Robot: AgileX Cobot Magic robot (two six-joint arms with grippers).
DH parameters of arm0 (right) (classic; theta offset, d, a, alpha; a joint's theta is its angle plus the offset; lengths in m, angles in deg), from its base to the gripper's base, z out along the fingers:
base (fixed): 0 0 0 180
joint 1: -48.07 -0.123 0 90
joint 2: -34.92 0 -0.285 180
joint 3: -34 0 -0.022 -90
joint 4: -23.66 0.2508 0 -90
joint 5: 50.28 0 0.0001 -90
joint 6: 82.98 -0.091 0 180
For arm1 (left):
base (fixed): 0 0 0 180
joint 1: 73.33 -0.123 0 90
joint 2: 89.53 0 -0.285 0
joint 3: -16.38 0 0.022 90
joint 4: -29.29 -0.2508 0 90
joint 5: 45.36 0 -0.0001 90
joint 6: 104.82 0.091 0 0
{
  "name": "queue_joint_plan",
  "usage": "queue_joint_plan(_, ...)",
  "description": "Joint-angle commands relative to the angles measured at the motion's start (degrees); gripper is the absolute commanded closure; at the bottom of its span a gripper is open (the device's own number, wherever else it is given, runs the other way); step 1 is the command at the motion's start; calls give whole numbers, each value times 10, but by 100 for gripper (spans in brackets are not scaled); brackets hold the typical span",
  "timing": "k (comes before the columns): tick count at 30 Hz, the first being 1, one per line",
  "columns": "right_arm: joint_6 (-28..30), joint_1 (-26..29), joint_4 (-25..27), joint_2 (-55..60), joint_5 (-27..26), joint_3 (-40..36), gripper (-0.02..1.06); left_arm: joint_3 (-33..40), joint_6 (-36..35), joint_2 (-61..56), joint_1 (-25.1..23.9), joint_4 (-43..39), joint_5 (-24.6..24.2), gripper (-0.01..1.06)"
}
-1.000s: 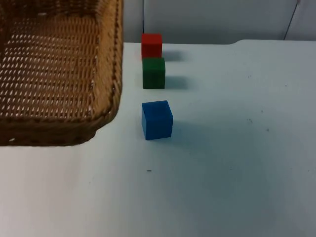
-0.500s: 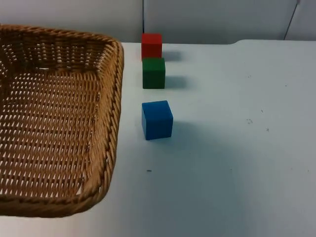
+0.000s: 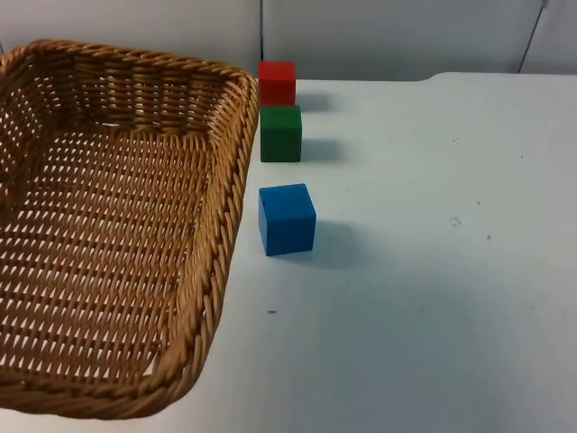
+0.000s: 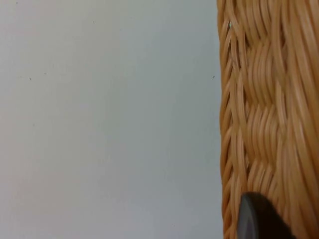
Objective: Pick up the basket with the left hand and place the blue cube into the basket with the right hand.
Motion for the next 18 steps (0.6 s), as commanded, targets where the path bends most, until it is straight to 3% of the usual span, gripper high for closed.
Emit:
queue_joint_plan(1, 17, 3, 6, 27, -23, 12, 2, -11, 2, -2, -2, 10, -13, 105)
queue_joint_plan(8, 65, 3, 57, 80, -39, 28, 2, -60, 2, 18, -2, 13, -45, 105)
queue_joint_plan(10, 91, 3, 100, 100, -49, 28, 2, -73, 2, 36, -2, 15, -47, 105)
queue_joint_plan(14, 129, 3, 137, 127, -61, 32, 2, -77, 0, 52, -5, 5, -17, 105)
queue_joint_plan(18, 136, 3, 139, 163, -73, 43, 2, -77, 16, 65, -45, 40, -12, 105)
